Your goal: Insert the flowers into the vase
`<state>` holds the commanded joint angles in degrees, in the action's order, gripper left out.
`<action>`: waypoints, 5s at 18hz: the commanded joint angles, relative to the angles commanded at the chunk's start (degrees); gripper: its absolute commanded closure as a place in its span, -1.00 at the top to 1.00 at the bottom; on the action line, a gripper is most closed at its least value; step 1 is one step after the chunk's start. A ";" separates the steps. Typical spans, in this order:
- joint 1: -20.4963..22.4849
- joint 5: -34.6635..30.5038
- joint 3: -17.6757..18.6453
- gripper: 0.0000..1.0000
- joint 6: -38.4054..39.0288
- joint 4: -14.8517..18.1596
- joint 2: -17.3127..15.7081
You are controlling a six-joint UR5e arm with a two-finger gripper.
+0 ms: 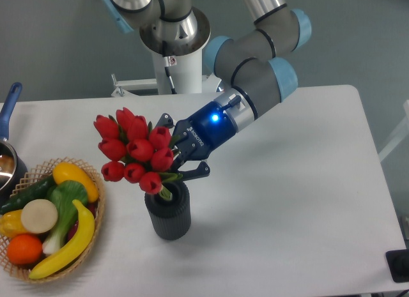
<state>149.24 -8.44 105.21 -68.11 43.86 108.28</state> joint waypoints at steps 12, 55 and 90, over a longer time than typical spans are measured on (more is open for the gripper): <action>0.18 -1.49 1.84 -0.21 -2.29 -0.26 1.23; 2.55 -4.30 5.27 1.00 -11.25 -0.26 2.38; 16.70 -50.52 -0.79 1.00 -27.56 11.41 -24.60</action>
<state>165.93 -58.96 104.41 -95.67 55.26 83.68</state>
